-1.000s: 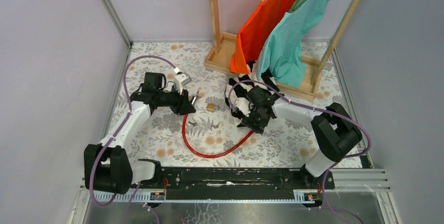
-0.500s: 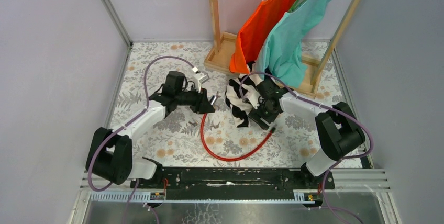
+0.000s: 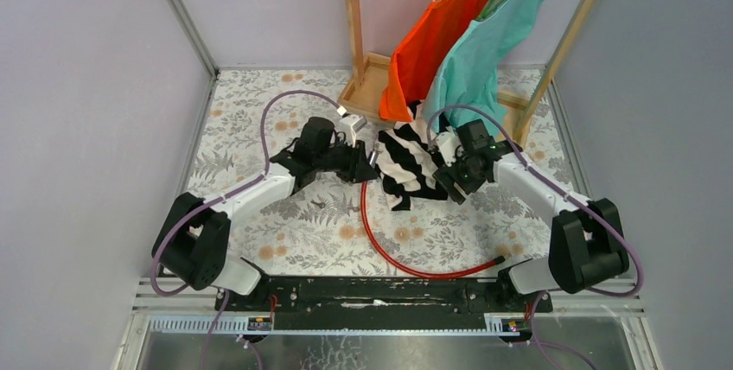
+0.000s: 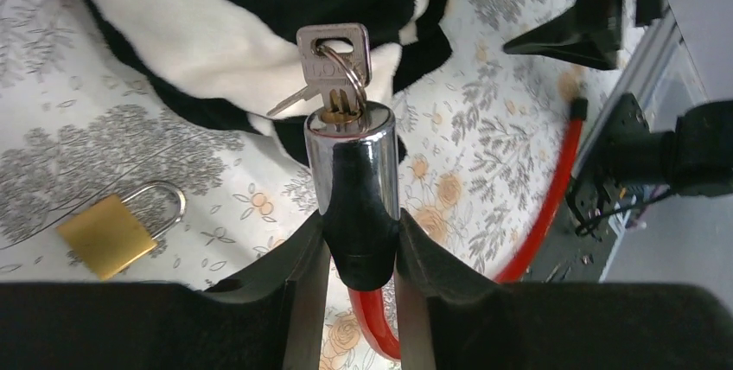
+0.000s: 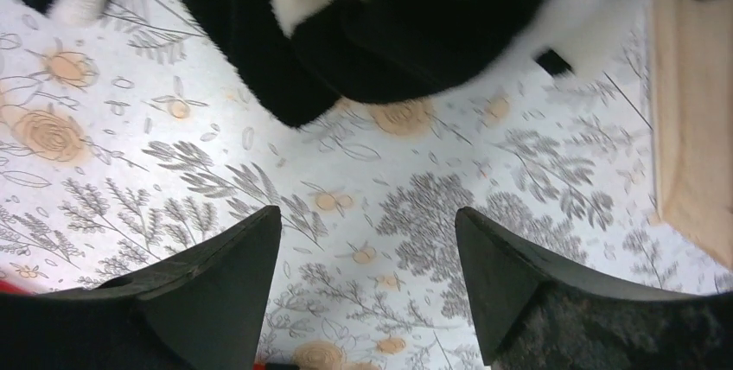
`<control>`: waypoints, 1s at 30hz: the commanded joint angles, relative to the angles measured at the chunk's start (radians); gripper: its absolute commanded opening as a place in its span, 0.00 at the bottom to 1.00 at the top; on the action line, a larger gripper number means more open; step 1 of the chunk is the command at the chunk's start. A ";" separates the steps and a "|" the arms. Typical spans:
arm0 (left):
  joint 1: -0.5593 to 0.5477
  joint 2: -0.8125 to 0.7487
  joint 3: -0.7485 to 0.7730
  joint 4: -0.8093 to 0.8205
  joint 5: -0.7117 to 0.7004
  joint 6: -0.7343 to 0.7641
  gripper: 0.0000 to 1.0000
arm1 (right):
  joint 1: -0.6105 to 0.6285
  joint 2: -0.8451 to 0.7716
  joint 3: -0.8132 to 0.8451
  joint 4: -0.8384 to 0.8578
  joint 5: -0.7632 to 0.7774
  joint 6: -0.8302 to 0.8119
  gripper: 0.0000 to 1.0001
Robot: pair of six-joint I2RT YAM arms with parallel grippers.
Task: Lock with the key
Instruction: Lock the lock.
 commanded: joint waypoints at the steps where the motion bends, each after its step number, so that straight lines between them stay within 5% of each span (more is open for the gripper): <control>1: 0.073 -0.043 0.030 0.074 -0.099 -0.061 0.00 | -0.079 -0.064 0.030 -0.064 -0.007 0.039 0.80; 13: 0.462 -0.221 0.010 0.083 -0.026 -0.201 0.00 | -0.114 -0.082 0.031 -0.111 -0.117 0.010 0.79; 21: 0.533 -0.254 -0.013 0.053 -0.049 -0.199 0.00 | -0.106 -0.054 0.008 -0.152 -0.324 -0.008 0.76; 30: 0.552 -0.278 -0.025 0.056 -0.071 -0.136 0.00 | 0.032 0.036 -0.070 -0.120 -0.341 -0.047 0.75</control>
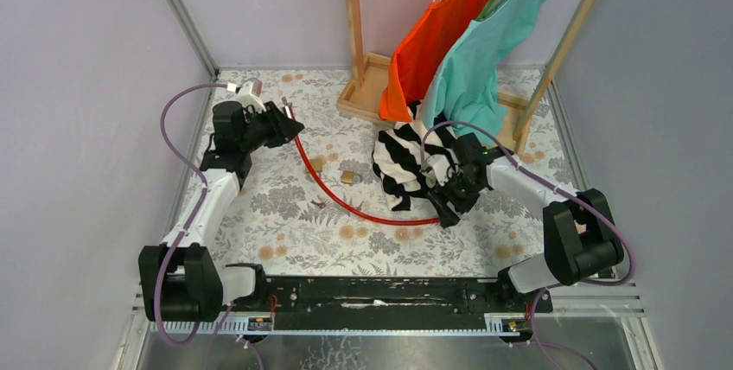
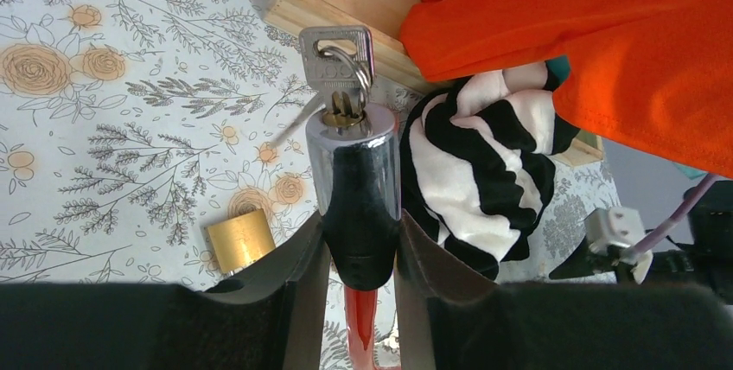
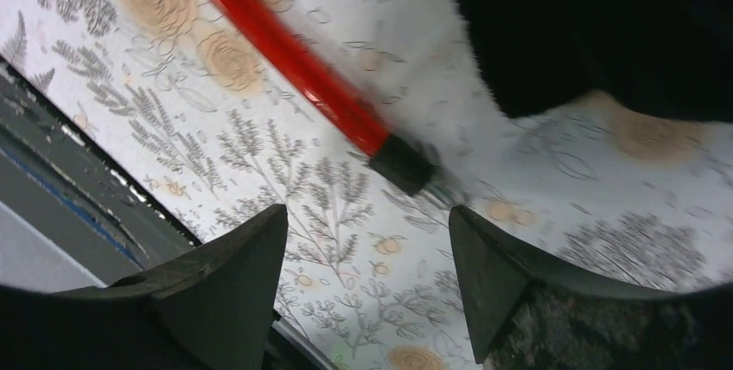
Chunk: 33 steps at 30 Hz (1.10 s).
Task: Lock with the key
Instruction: Lock the lock.
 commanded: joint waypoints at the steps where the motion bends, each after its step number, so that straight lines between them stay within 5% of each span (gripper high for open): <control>1: 0.006 -0.042 -0.007 0.051 -0.023 0.051 0.00 | 0.063 0.032 -0.013 -0.031 -0.053 -0.086 0.75; 12: 0.001 -0.065 -0.011 0.050 0.003 0.099 0.00 | 0.090 0.085 -0.044 0.025 -0.048 -0.123 0.74; 22: -0.012 -0.062 -0.029 0.059 -0.001 0.119 0.00 | 0.096 -0.048 -0.070 -0.022 -0.110 -0.163 0.73; 33: -0.019 -0.066 -0.035 0.062 0.011 0.128 0.00 | 0.111 -0.021 -0.148 0.100 -0.016 -0.139 0.73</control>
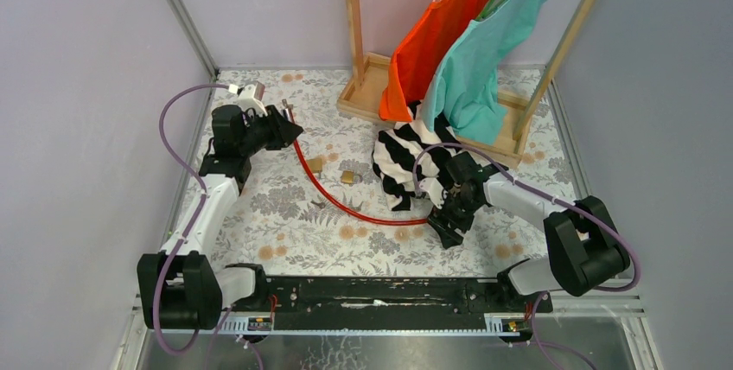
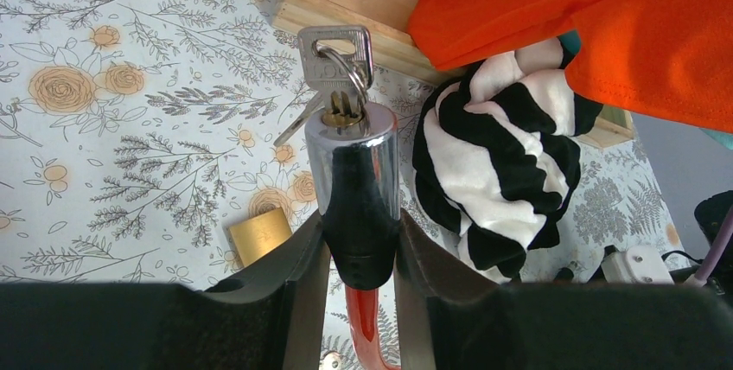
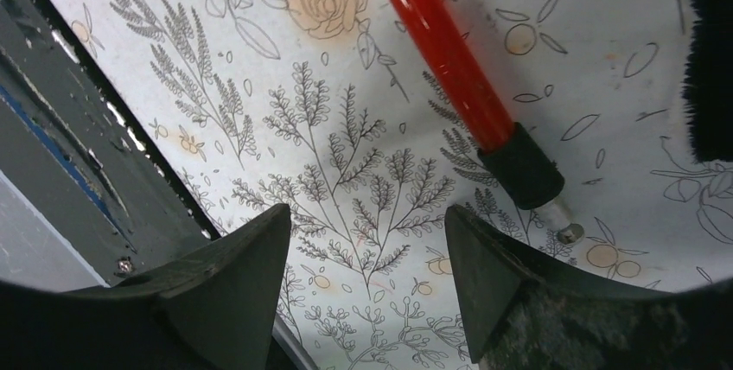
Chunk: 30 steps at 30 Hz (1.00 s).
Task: Lock with the key
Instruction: Lock the lock.
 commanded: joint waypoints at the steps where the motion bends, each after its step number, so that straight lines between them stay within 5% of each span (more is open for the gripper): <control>1: -0.016 -0.021 -0.005 0.063 0.022 0.033 0.00 | 0.006 0.025 0.010 0.099 0.074 0.063 0.73; 9: -0.131 -0.003 -0.021 -0.008 0.103 0.165 0.00 | -0.010 0.147 0.180 0.102 0.230 0.329 0.78; 13: -0.170 0.003 -0.033 -0.041 0.142 0.189 0.00 | -0.029 0.213 0.267 0.065 0.180 0.404 0.79; 30: -0.220 0.023 -0.045 -0.018 0.171 0.197 0.00 | -0.028 0.286 0.227 0.226 0.357 0.532 0.71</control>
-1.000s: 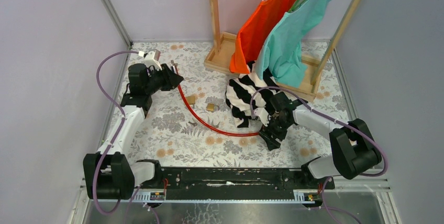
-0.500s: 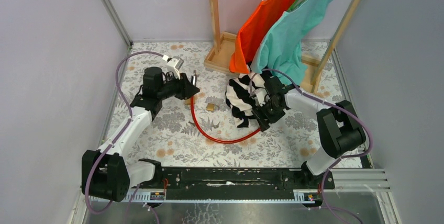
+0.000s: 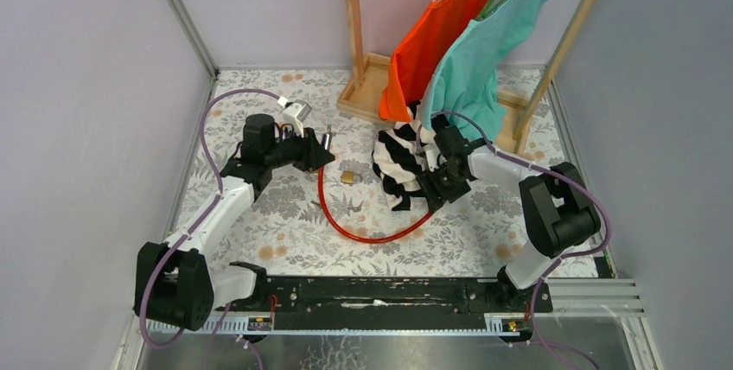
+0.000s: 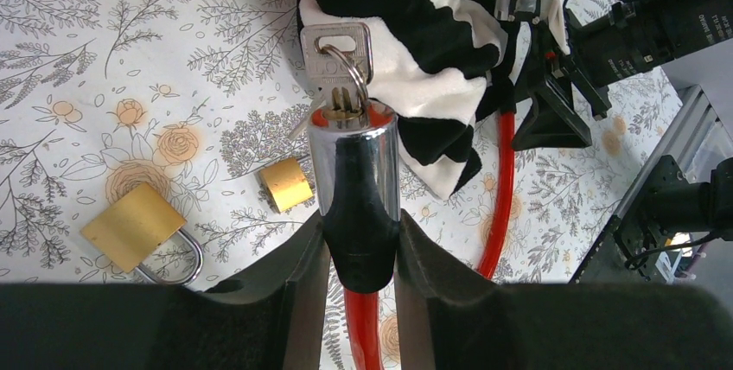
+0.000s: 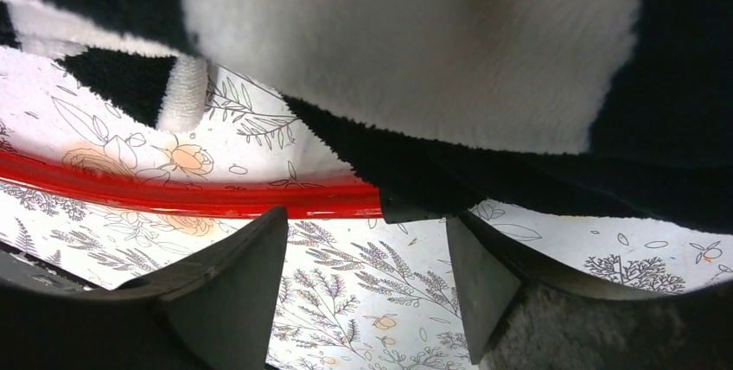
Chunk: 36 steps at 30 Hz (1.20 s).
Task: Lock with the key
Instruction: Lock the lock.
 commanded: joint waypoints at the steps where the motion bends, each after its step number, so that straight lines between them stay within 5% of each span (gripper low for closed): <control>1: -0.014 0.004 0.006 0.038 0.025 0.016 0.00 | -0.001 0.043 -0.012 0.096 0.128 0.027 0.69; 7: -0.037 0.003 0.016 0.038 0.028 0.036 0.00 | -0.007 0.049 -0.023 0.112 0.176 0.034 0.60; 20: -0.058 0.003 0.014 0.038 0.021 0.061 0.00 | -0.042 0.012 -0.027 0.194 0.094 0.132 0.72; 29: -0.058 0.011 0.016 0.038 0.014 0.065 0.00 | -0.060 -0.039 -0.057 0.241 0.023 0.174 0.72; 36: -0.058 0.017 0.022 0.038 0.012 0.063 0.00 | -0.050 -0.002 -0.047 0.211 0.073 0.148 0.63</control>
